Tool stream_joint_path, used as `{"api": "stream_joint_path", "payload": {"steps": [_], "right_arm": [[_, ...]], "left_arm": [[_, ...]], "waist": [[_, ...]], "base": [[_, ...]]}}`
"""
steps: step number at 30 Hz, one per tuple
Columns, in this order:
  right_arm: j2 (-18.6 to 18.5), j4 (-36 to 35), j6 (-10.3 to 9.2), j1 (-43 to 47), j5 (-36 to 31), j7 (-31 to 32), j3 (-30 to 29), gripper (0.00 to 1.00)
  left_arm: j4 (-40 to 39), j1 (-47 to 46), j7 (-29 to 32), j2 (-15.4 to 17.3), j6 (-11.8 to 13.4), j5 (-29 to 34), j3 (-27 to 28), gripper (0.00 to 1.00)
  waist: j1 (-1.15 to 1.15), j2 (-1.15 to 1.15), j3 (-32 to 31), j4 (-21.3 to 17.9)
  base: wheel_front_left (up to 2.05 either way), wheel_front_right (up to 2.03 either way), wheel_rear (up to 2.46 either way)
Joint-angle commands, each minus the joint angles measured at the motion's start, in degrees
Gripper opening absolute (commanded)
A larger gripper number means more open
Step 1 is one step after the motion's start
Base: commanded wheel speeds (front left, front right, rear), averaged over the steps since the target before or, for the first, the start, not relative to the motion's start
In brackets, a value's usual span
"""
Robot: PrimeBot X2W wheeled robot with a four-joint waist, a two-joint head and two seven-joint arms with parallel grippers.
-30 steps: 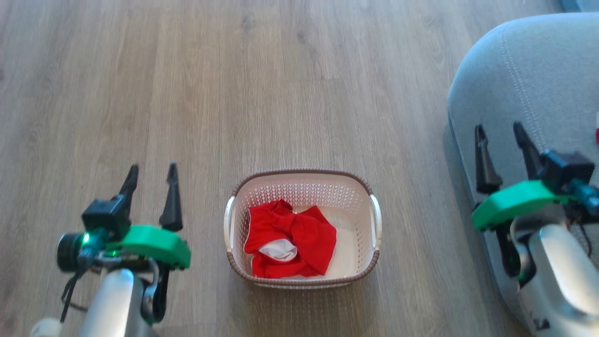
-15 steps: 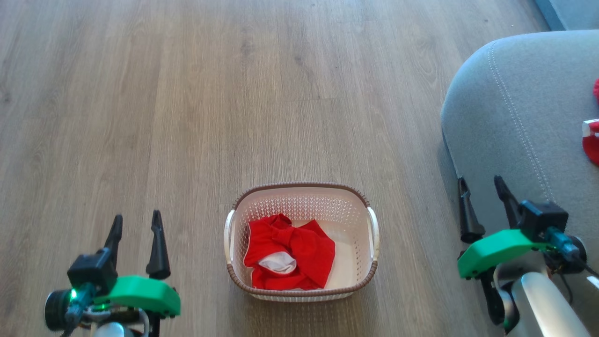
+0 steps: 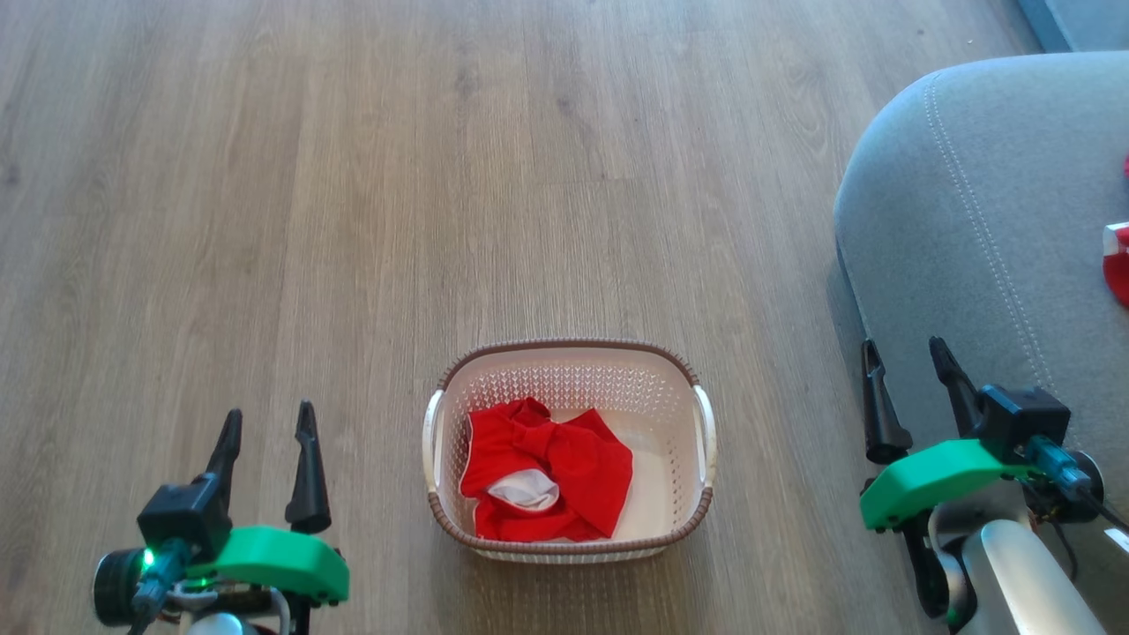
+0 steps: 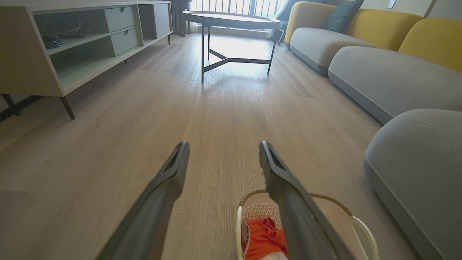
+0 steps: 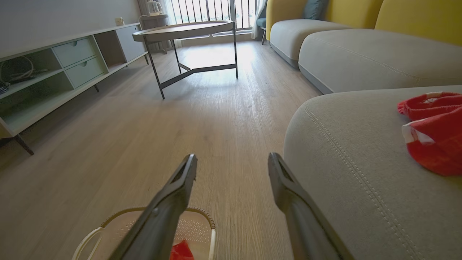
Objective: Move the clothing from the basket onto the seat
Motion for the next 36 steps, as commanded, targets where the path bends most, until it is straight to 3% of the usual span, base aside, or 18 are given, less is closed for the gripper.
{"api": "stream_joint_path", "payload": {"steps": [1,12,36], "right_arm": [[0.1,-2.1,0.40,-1.2,-0.4,-0.3,1.3,1.00],[0.0,-4.3,0.40,-3.6,-0.3,-0.3,1.3,1.00],[0.7,-14.1,0.40,-18.2,0.6,-0.3,3.2,1.00]], "left_arm": [[-2.1,-2.5,-0.3,0.0,0.4,0.0,1.2,1.00],[1.2,-4.3,-0.3,0.0,-0.5,-0.5,-1.7,1.00],[23.5,-28.7,-0.3,0.0,-4.3,-1.4,-20.4,1.00]], "waist": [[0.00,0.00,0.3,0.0],[0.00,0.00,5.3,-0.6],[0.00,0.00,32.3,-6.2]], "base": [[0.00,0.00,0.00],[0.00,0.00,0.00],[0.00,0.00,0.00]]}}
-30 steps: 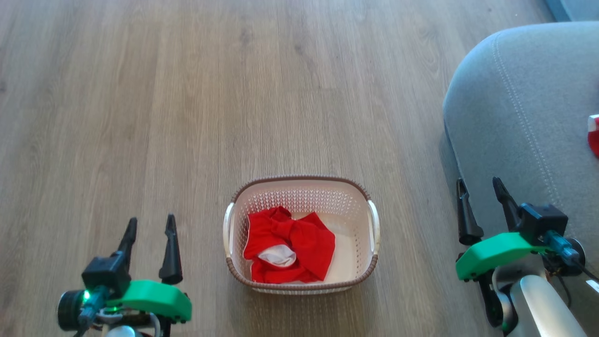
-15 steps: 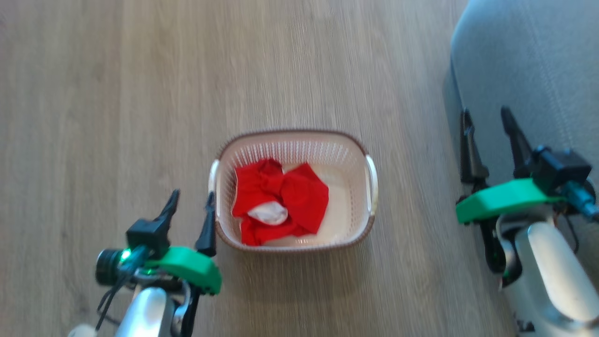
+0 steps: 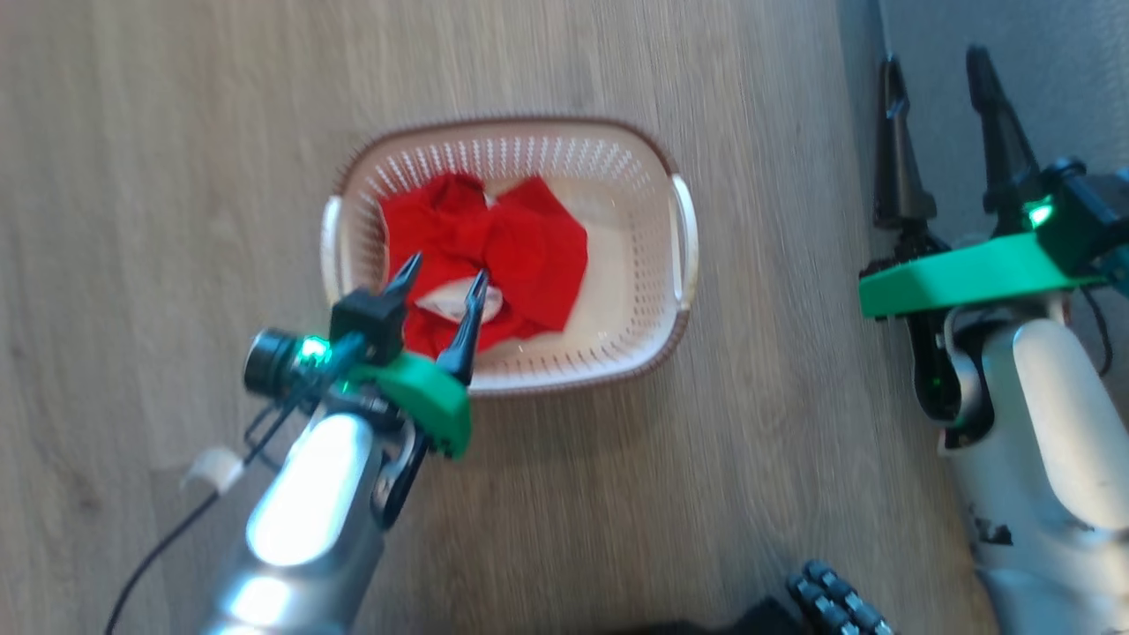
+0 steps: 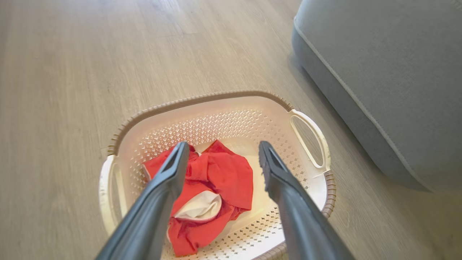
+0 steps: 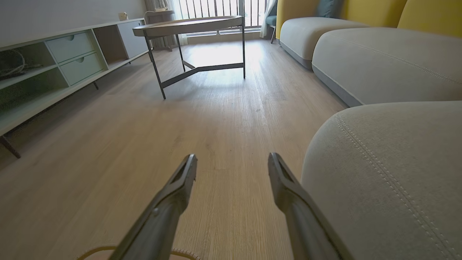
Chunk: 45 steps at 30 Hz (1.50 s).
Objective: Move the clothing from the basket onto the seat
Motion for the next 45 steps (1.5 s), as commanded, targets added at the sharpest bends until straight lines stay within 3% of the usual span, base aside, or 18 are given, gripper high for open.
{"api": "stream_joint_path", "payload": {"steps": [1,8,18,25,30,45], "right_arm": [[0.8,-2.2,0.40,-0.4,0.5,-0.3,1.4,1.00],[2.5,-4.2,0.40,-4.5,0.9,-0.3,2.7,1.00],[4.3,-7.4,0.40,-8.5,2.2,-0.3,3.8,1.00],[4.7,-9.1,0.40,-10.0,5.4,-0.3,4.8,1.00],[4.7,-9.5,0.40,-9.4,7.6,-0.3,4.4,1.00],[4.7,-9.9,0.40,-7.2,10.3,-0.3,3.3,1.00]], "left_arm": [[0.0,-1.6,-0.3,0.3,-0.2,0.2,0.5,1.00],[10.8,-11.5,-0.3,0.3,-1.3,2.7,-5.5,1.00],[21.9,-23.1,-0.1,0.6,-1.8,5.7,-9.2,1.00],[30.2,-30.9,3.1,1.8,-2.0,8.2,-11.9,1.00],[34.4,-33.9,5.1,2.1,-2.0,9.7,-13.9,1.00],[38.5,-37.7,16.8,4.0,2.4,14.7,-20.2,1.00]], "waist": [[-0.01,0.00,4.4,-2.0],[-0.01,0.00,11.4,-4.9],[-0.01,0.00,19.2,-9.4],[-0.01,0.00,24.3,-13.2],[-0.01,0.00,25.6,-13.8],[-0.01,0.00,27.0,-14.4]], "base": [[0.00,0.00,0.00],[0.00,0.00,0.00],[0.00,0.00,0.00],[0.00,0.00,0.00],[0.00,0.00,0.00],[0.00,0.00,0.00]]}}
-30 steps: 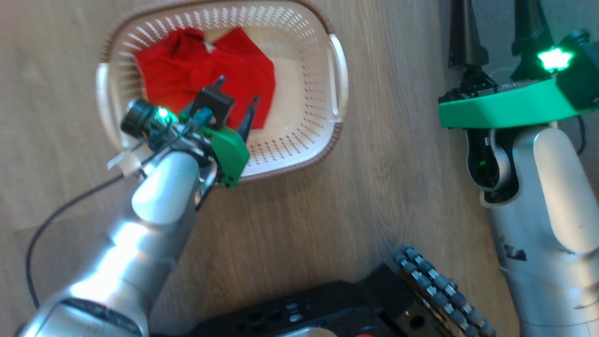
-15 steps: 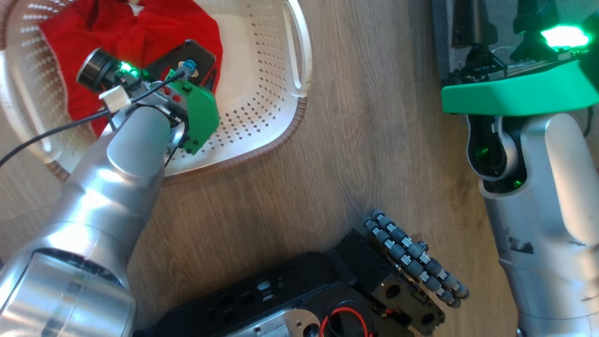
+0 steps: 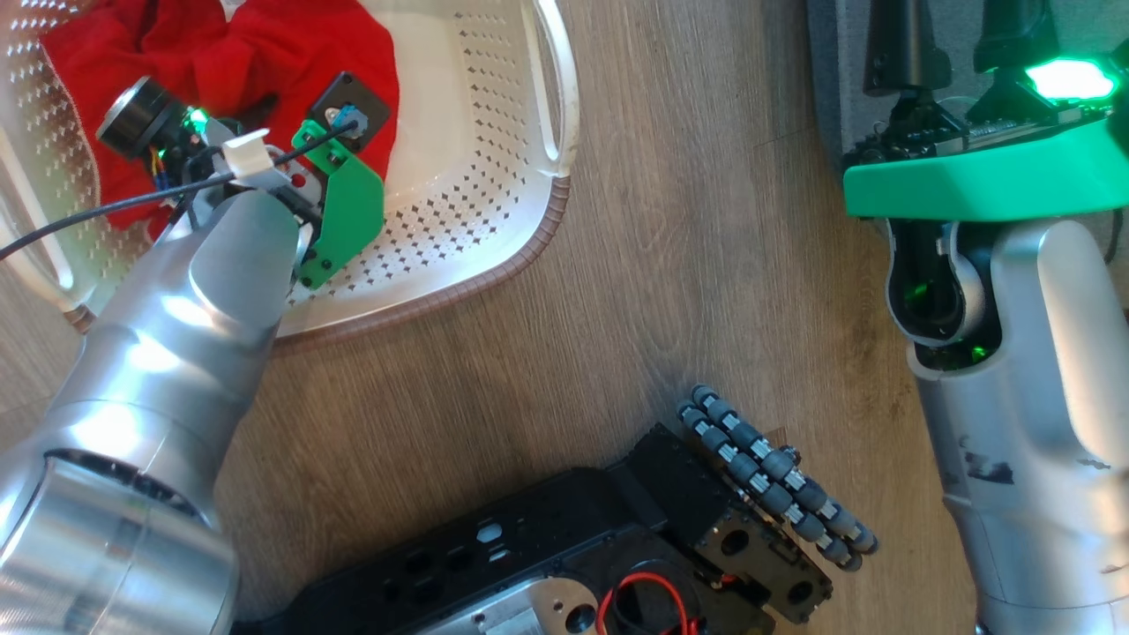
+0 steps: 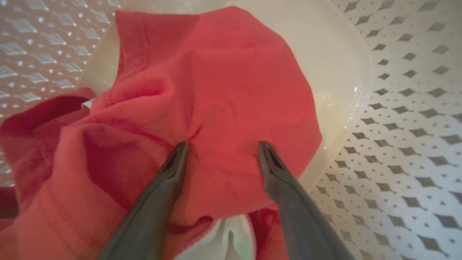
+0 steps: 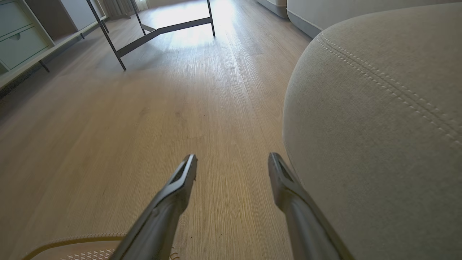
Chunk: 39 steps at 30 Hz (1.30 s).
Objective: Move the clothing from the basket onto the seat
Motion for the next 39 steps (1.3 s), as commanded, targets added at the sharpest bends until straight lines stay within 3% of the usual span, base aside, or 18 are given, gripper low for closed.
{"api": "stream_joint_path", "payload": {"steps": [1,6,7,8,9,25,39], "right_arm": [[0.5,-1.9,0.40,3.4,0.6,-0.3,0.2,1.00],[0.5,-2.0,0.40,3.8,0.7,-0.3,-0.2,1.00],[0.5,-2.0,0.40,3.8,0.7,-0.3,-0.3,1.00],[0.5,-2.0,0.40,3.8,0.7,-0.3,-0.4,1.00],[0.5,-2.0,0.40,3.8,0.7,-0.3,-0.5,1.00],[0.5,-0.9,0.40,0.7,-0.5,-0.3,-0.4,1.00],[0.5,2.3,0.40,2.4,-6.0,-0.3,-1.8,1.00]], "left_arm": [[-0.1,0.2,1.2,1.2,0.4,1.0,-0.3,1.00],[0.0,0.1,2.5,1.5,0.3,1.1,-1.3,1.00],[0.0,0.2,2.5,1.5,0.3,1.0,-1.4,0.67],[0.1,0.2,2.5,1.6,0.3,1.0,-1.4,0.28],[0.1,0.2,2.4,1.6,0.3,0.9,-1.6,0.00],[-0.4,1.2,-5.7,0.6,1.8,-3.9,0.7,0.00],[-3.1,7.1,-14.6,-2.6,1.8,-11.8,3.9,0.00]], "waist": [[0.00,0.00,0.1,0.0],[0.00,0.00,0.3,0.2],[0.00,0.00,0.3,0.2],[0.00,0.00,0.3,0.2],[0.00,0.00,0.3,0.3],[0.00,0.00,-2.6,0.3],[0.00,0.00,-14.2,5.3]], "base": [[0.00,0.00,0.00],[0.00,0.00,0.00],[0.00,0.00,0.00],[0.00,0.00,0.00],[0.00,0.00,0.00],[0.00,0.00,0.00],[0.00,0.00,0.00]]}}
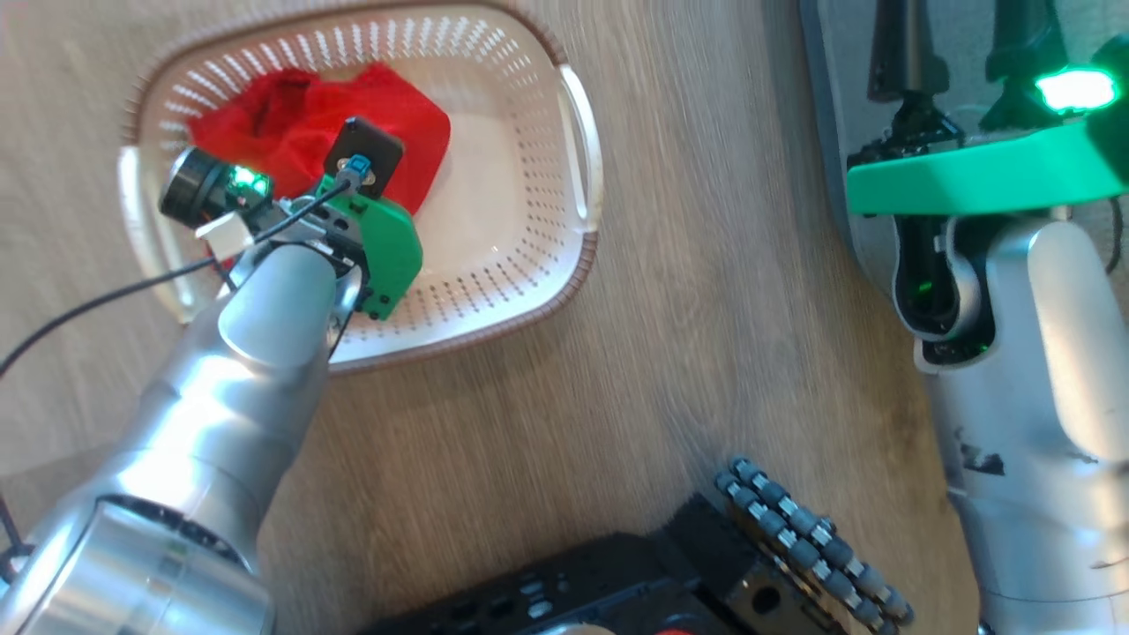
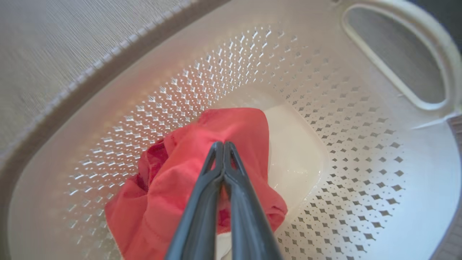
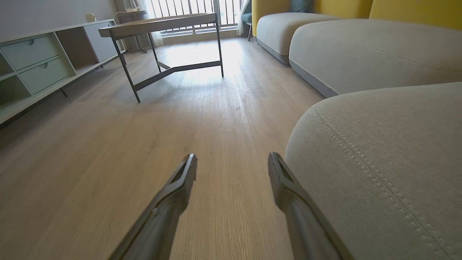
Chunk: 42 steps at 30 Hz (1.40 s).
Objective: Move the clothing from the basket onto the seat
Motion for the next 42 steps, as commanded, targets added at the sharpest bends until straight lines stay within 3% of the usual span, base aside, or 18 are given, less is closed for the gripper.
{"api": "stream_joint_path", "payload": {"steps": [1,8,21,35,42], "right_arm": [[0.5,-1.2,0.40,2.5,-0.6,-0.3,0.1,1.00],[-0.1,1.3,0.40,5.3,-2.9,-0.3,-0.2,1.00],[-1.9,6.2,0.40,11.4,-4.1,-0.3,-0.6,1.00],[-2.6,10.0,0.40,18.7,-4.3,-0.3,-1.8,1.00],[-2.2,10.8,0.40,21.1,-4.8,-0.3,-2.0,1.00]], "left_arm": [[-1.5,1.6,-0.9,-0.1,0.2,-0.9,1.3,0.00],[-8.7,6.3,-2.3,-0.1,0.2,-6.7,0.5,0.00],[-19.5,11.7,-2.6,-0.1,3.1,-14.1,-1.6,0.00],[-33.1,15.1,-2.6,-0.1,4.6,-14.1,2.6,0.00],[-39.9,11.7,-2.6,-0.1,3.7,-12.1,4.6,0.00]], "waist": [[0.00,0.00,-3.2,1.8],[0.00,0.00,-10.2,4.3],[0.00,0.00,-21.5,8.6],[0.00,0.00,-33.5,12.3],[0.00,0.00,-36.8,13.6]], "base": [[0.00,0.00,0.00],[0.00,0.00,0.00],[0.00,0.00,0.00],[0.00,0.00,0.00],[0.00,0.00,0.00]]}}
